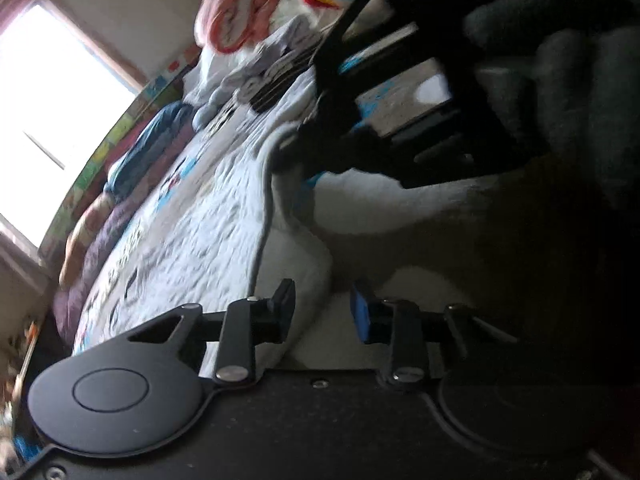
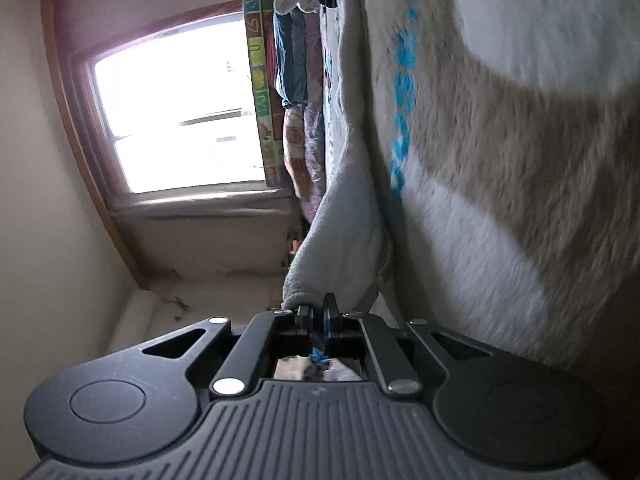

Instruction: Fold clothes

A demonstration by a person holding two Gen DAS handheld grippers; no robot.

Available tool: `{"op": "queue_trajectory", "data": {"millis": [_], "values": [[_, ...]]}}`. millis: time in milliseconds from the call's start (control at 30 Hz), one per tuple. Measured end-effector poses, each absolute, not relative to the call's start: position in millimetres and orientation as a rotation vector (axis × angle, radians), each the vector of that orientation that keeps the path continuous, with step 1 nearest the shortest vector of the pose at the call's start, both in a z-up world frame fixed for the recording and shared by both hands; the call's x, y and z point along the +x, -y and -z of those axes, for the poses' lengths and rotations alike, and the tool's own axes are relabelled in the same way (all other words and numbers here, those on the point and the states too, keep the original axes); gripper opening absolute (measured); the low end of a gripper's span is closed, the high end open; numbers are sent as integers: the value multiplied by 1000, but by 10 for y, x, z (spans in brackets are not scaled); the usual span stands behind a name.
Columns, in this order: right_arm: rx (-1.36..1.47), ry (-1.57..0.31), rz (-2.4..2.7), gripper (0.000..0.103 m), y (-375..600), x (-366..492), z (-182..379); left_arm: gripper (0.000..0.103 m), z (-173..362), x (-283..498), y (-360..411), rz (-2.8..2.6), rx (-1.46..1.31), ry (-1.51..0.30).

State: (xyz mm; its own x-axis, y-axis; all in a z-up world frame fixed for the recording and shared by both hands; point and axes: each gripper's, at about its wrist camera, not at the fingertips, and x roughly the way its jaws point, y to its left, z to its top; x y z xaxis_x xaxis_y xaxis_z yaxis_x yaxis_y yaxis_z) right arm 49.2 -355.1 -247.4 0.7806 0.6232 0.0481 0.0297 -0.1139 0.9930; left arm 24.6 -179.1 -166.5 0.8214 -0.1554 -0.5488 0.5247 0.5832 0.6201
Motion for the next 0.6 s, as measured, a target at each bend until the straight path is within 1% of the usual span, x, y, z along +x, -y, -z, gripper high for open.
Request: {"op": "queue_trajectory", "data": {"millis": [100,167,200,233,333,433,600], "values": [[1707,-537,-523,6,3507,461,2586,31,1654,356,1797,398,833,-485],[1751,-579,-476,6,3488,432,2725,31,1634,380,1777,399,802,-499],[1747,-611,-451,6,3473,408,2777,31,1623,381,1762,399,791,-501],[1738,-642,-426,3,3458,381,2823,31,1609,380,1747,401,780,-504],[1707,-673,-405,3,3456,343,2815,31,1557,366,1712,425,730,-517],[1670,-689,-382,1,3438,292,2823,31,1549,330,1705,458,679,-532],[1589,-732,-366,2,3448,273,2781,31,1510,320,1695,474,629,-542]]}}
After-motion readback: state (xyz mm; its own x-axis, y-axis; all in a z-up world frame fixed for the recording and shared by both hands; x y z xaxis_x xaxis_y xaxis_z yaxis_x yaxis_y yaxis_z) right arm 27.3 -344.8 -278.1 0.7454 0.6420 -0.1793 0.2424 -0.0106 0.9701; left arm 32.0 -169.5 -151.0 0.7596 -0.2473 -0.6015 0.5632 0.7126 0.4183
